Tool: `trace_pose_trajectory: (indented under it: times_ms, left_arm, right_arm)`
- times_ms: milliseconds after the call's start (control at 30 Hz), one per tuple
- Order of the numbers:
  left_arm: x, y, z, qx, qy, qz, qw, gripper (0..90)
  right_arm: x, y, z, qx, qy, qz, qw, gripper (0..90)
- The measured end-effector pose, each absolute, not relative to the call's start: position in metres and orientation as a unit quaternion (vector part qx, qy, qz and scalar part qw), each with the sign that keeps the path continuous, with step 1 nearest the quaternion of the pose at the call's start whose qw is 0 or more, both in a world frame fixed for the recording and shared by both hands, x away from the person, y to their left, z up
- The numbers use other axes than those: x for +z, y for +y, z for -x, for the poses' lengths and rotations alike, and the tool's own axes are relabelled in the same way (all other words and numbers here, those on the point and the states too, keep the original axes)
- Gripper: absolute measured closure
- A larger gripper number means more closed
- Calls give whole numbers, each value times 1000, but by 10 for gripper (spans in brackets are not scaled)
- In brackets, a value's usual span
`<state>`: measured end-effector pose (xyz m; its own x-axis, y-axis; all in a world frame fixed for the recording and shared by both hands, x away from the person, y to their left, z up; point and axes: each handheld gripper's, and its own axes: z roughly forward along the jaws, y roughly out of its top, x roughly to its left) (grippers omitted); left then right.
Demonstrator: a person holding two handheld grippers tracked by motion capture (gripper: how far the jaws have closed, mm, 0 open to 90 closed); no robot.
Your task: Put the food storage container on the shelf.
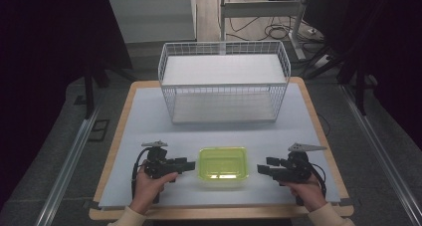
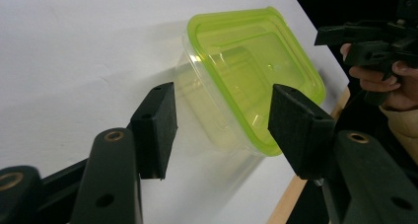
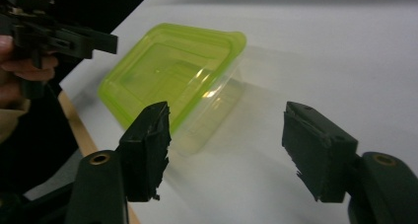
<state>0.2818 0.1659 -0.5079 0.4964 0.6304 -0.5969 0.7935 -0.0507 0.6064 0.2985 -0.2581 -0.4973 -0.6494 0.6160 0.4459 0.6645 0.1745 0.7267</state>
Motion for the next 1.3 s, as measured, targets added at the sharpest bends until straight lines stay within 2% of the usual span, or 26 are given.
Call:
trace_pose_trajectory:
  times_ms: [333, 600, 833, 900, 1100, 1167, 1300]
  left_arm:
    - [-514, 161, -289, -118, 498, -709, 485, 479]
    - [-517, 154, -294, -131, 500, -707, 482, 495]
    - [-520, 148, -298, -140, 501, -706, 481, 514]
    - [-522, 148, -300, -143, 506, -703, 478, 531]
    - [-528, 147, -303, -157, 511, -699, 474, 566]
    - [-530, 145, -303, -163, 514, -695, 475, 630]
    - [-531, 143, -302, -161, 513, -699, 471, 708]
  right_arm:
    - [-504, -245, -307, -486, -751, 441, 70, 409]
    - [-508, -234, -314, -476, -751, 450, 85, 451]
    - [-512, -228, -321, -478, -741, 459, 108, 519]
    - [-514, -226, -324, -481, -734, 462, 129, 557]
    - [-516, -222, -326, -477, -733, 463, 142, 598]
    - [-518, -220, -326, -473, -737, 462, 140, 648]
    - [-519, -218, -326, -471, -737, 461, 148, 691]
